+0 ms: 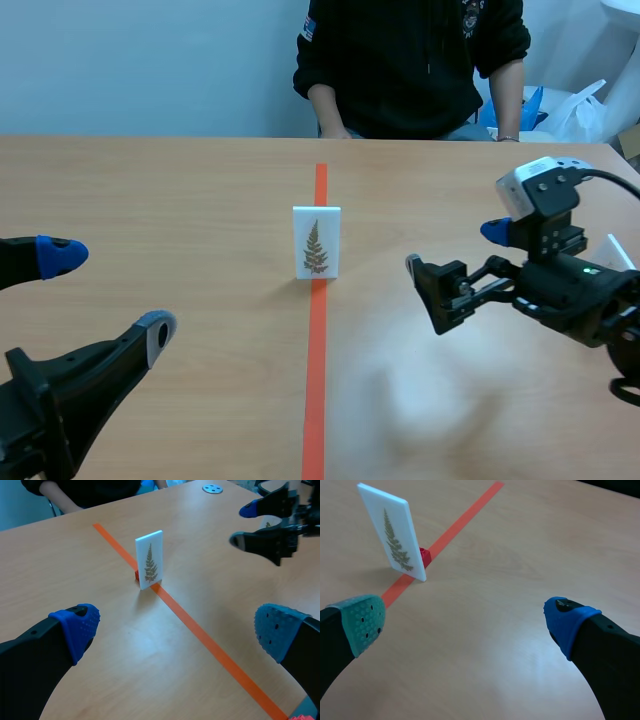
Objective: Sort the leaf by its shape. The table is split by an orange tape line. A compound leaf with several leaflets goes to the left side, a simple leaf with one blade goes to the right side. Return to the home posture when a red brick is placed on the table.
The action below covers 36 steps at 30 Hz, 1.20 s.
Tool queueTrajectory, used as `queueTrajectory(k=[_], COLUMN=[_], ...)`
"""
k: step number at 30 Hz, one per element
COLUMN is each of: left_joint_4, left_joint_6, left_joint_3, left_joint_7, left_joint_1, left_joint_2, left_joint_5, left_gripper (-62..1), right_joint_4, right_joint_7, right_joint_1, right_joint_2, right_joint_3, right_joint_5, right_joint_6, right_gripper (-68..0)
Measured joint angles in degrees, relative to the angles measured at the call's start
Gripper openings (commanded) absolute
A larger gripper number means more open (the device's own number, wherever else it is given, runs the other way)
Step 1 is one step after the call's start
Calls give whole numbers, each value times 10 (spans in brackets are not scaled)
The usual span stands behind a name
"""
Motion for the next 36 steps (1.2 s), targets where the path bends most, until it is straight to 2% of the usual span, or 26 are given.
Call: queueTrajectory(k=[3, 6, 8, 12, 15, 21, 26, 29, 36], left_joint_4=[0, 0, 0, 0, 0, 0, 0, 0, 0], left_joint_6=[0, 0, 0, 0, 0, 0, 0, 0, 0], left_joint_3=[0, 0, 0, 0, 0, 0, 0, 0, 0], left_joint_7=[0, 0, 0, 0, 0, 0, 0, 0, 0], left_joint_1=[0, 0, 0, 0, 0, 0, 0, 0, 0], left_joint_2=[0, 0, 0, 0, 0, 0, 0, 0, 0], left_joint_5=[0, 0, 0, 0, 0, 0, 0, 0, 0], left_gripper=[14, 14, 14, 14, 14, 14, 14, 14, 14], right_joint_4=[-82, -148, -180, -223, -256, -339, -370, -370, -369], right_joint_7=[23, 45, 50, 61, 64, 80, 94, 97, 100], right_joint_1=[57, 106, 134, 178, 208, 261, 279, 279, 279], right_joint_2=[-24, -47, -62, -91, -111, -153, -176, -179, -179], right_joint_3=[-27, -54, -70, -99, -116, -146, -158, -165, -196], right_joint_5=[-15, -36, -51, -69, -82, -104, -118, -120, -124], right_joint_6=[-2, -18, -33, -79, -92, -93, -93, -93, -94], right_gripper=[4, 4, 3, 2, 2, 2, -72, -103, -241])
